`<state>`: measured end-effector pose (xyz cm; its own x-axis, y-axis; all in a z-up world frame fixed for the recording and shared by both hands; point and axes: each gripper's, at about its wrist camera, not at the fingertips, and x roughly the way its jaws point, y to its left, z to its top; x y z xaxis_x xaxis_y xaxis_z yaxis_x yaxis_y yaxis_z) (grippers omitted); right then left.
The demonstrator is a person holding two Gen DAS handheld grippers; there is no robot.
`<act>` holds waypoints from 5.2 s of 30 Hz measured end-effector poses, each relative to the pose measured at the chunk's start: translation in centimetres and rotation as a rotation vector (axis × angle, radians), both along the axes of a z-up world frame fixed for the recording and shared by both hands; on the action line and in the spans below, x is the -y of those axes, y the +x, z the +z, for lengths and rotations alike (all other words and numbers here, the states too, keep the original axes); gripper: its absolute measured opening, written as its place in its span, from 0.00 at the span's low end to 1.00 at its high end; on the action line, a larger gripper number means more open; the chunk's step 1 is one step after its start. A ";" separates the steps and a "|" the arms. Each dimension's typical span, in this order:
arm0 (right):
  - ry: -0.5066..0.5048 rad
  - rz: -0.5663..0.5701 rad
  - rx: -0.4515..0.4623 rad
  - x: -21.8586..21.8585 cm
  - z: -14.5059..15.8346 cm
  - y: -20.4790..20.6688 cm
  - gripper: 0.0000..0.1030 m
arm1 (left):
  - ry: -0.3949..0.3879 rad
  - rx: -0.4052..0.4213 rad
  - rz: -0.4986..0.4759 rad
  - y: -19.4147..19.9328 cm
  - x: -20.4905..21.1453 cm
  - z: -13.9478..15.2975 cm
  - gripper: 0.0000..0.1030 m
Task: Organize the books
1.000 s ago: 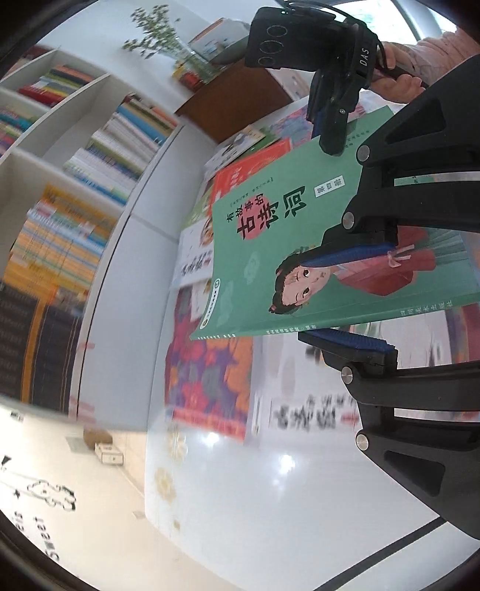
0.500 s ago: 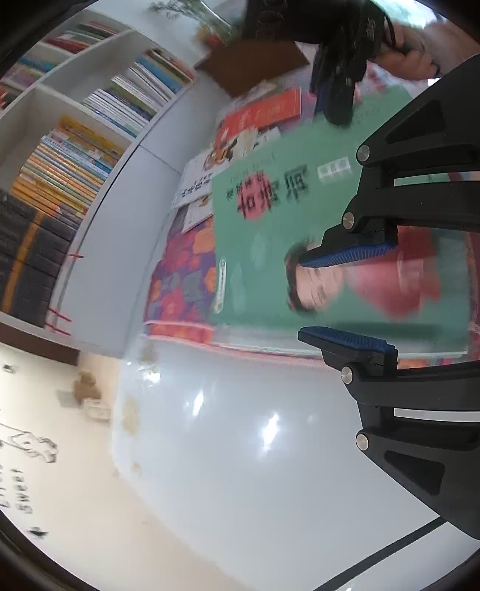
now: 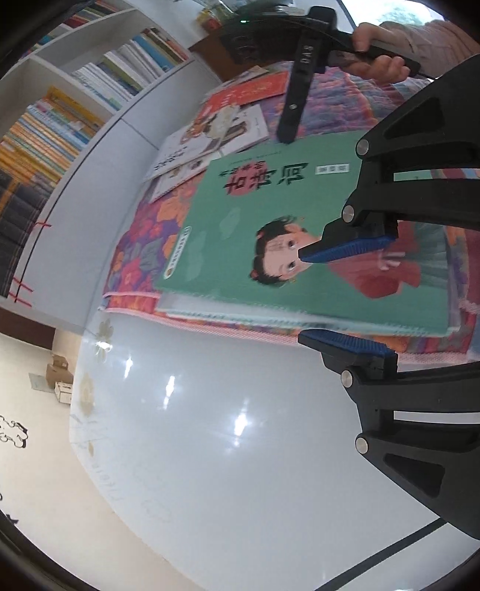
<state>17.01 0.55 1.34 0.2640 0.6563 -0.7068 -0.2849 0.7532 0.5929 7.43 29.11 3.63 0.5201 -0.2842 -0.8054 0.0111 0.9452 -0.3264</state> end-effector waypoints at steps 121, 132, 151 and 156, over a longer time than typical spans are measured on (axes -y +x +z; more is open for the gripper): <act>-0.060 -0.266 -0.011 35.5 -0.5 -7.5 0.38 | -0.024 -0.146 -0.446 4.2 37.3 -1.9 0.39; 0.047 -0.301 -0.045 37.4 -2.0 -2.6 0.21 | -0.118 -0.198 -0.437 8.7 37.0 -2.7 0.27; -0.038 -0.247 0.031 34.8 2.2 -3.7 0.16 | 0.114 -0.086 -0.425 7.9 38.7 0.5 0.26; -0.043 -0.224 0.062 33.8 4.3 -4.7 0.16 | 0.109 -0.041 -0.432 7.1 37.8 2.8 0.26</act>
<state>12.30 -33.25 5.62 0.4434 0.5462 -0.7106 -0.1424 0.8257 0.5458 14.51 -8.73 6.41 0.3393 -0.3810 -0.8601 0.4018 0.8854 -0.2337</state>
